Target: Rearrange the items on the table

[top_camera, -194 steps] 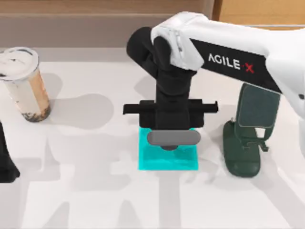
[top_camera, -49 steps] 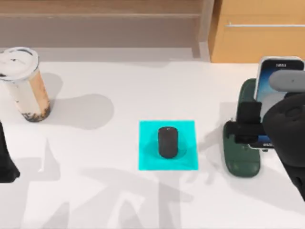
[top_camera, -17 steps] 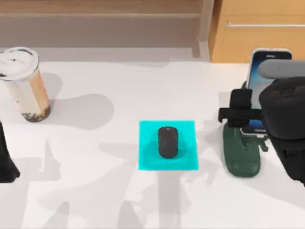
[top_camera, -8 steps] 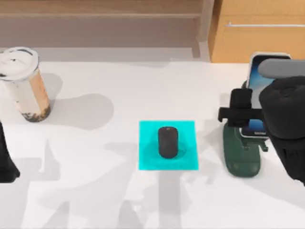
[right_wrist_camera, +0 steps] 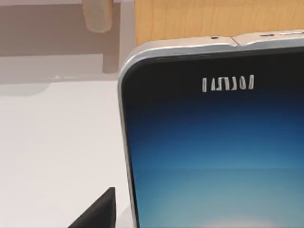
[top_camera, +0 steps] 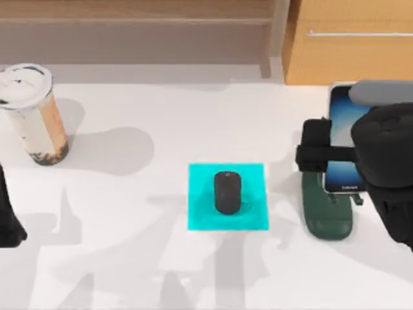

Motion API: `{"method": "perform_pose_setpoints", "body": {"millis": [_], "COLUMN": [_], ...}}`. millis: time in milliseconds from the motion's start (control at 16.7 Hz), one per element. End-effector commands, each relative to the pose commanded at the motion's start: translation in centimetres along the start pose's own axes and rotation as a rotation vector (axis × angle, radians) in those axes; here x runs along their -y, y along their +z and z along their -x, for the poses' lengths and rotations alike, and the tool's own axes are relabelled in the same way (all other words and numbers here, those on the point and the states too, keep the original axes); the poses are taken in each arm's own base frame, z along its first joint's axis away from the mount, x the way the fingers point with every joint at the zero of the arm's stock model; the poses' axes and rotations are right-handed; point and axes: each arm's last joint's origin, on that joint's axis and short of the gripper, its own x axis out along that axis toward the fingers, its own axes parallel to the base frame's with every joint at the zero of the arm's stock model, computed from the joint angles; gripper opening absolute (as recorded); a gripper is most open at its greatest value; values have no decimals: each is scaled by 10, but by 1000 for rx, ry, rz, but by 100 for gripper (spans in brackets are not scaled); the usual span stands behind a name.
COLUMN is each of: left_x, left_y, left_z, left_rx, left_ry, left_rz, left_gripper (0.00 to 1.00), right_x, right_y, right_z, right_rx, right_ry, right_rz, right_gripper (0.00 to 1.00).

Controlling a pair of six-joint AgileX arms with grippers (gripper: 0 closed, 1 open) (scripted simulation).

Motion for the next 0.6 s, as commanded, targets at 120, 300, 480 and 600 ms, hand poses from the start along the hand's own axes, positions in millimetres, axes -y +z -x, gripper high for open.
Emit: {"method": "perform_pose_setpoints", "body": {"millis": [120, 300, 480, 600], "left_x": [0, 0, 0, 0], "left_y": [0, 0, 0, 0], "left_z": [0, 0, 0, 0], "left_rx": [0, 0, 0, 0], "left_ry": [0, 0, 0, 0], "left_rz": [0, 0, 0, 0], "left_gripper": [100, 100, 100, 100], "right_x": [0, 2, 9, 11], "right_y": [0, 0, -1, -5], "right_z": [0, 3, 18, 24], "right_rx": [0, 4, 37, 37], "right_ry": [0, 6, 21, 18], "right_rz": [0, -9, -52, -55], "right_gripper": [100, 100, 100, 100]}}
